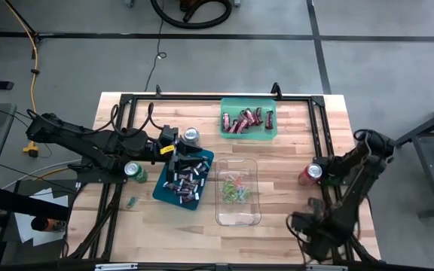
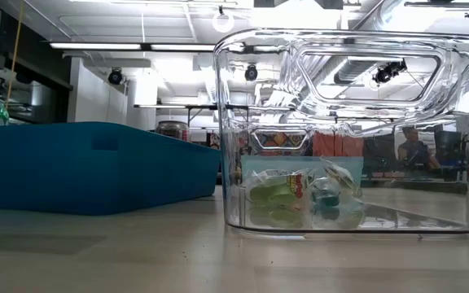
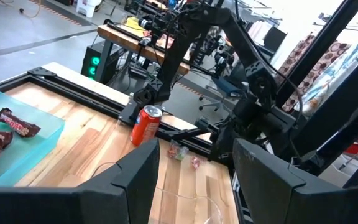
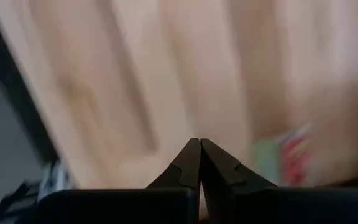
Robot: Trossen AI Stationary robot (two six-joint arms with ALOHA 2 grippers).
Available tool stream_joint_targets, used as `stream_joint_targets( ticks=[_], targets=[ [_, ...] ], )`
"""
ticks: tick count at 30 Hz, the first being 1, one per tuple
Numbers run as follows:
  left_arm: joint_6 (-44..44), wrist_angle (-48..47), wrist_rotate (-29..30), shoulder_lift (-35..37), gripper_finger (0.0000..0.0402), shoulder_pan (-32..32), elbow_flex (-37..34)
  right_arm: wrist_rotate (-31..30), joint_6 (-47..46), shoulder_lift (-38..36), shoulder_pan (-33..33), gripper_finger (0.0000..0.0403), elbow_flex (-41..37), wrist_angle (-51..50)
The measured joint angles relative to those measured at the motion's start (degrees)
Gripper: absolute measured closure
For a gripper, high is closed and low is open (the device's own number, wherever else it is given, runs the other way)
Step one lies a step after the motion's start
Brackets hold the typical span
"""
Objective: Sort candy
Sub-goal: Put the orange candy into the transparent bin
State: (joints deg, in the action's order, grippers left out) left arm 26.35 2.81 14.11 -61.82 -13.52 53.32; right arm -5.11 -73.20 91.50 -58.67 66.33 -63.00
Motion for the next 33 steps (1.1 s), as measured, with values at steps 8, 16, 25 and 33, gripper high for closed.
stream_joint_targets(
  ticks=[8, 16, 25, 33],
  targets=[
    [0.0, 0.0, 0.0, 0.0, 0.0209, 0.0, 0.0, 5.0, -5.4, 0.0, -5.3, 0.0327, -5.7, 6.5],
    [0.8, 0.0, 0.0, 0.0, 0.0209, 0.0, 0.0, 8.2, -1.4, 0.0, -5.4, 0.0219, -12.4, 9.0],
    [1.9, -0.3, 0.0, 0.0, 0.0209, 0.0, 0.0, 9.6, -0.4, 0.0, -5.0, 0.0221, -17.9, 17.0],
    [1.5, -1.3, 0.0, 0.0, 0.0209, 0.0, 0.0, 15.4, 2.7, -0.1, -3.2, 0.0386, -16.0, 17.6]
  ],
)
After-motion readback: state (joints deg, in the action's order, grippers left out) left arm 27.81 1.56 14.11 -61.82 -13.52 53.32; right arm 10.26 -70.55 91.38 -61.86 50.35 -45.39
